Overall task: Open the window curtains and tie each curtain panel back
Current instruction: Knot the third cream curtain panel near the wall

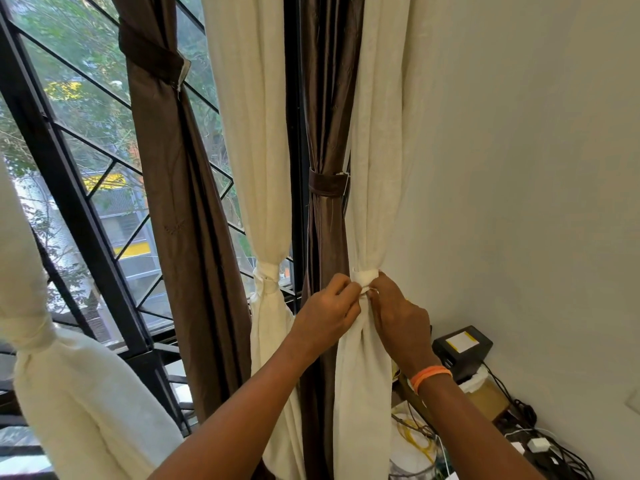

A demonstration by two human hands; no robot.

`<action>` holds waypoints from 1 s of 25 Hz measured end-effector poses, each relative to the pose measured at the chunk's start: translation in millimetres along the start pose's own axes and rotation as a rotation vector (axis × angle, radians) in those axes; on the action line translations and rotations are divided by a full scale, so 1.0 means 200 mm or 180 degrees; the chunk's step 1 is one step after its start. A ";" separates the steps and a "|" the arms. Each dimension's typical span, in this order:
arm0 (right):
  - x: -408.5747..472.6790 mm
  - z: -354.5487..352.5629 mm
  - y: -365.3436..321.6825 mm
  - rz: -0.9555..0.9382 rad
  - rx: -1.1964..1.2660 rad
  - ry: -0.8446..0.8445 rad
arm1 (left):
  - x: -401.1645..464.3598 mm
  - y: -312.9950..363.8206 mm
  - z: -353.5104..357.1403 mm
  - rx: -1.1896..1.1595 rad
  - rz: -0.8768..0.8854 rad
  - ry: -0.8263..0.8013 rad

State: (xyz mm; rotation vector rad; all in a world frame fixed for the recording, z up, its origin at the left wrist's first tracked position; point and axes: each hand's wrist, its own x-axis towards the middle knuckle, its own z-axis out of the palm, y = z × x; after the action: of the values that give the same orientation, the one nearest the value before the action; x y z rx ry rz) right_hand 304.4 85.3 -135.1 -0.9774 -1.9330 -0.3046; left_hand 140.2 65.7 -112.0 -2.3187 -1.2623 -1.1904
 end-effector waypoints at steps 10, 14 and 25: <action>-0.12 0.12 0.04 0.0941 0.0468 -0.0038 | -0.03 0.01 0.07 -0.0979 -0.1391 -0.0356; -0.06 0.11 0.09 0.1791 0.1177 0.0051 | -0.03 -0.01 0.06 -0.1108 -0.1662 -0.0785; -0.09 0.21 0.28 0.2535 0.1413 -0.0569 | -0.01 -0.03 0.17 -0.1261 -0.2405 -0.0758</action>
State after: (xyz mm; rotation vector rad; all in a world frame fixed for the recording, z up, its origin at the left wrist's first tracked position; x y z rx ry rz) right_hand 324.4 137.4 -181.9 -1.3903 -1.5047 0.6550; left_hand 153.4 87.4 -136.6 -2.3556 -2.3070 -1.5129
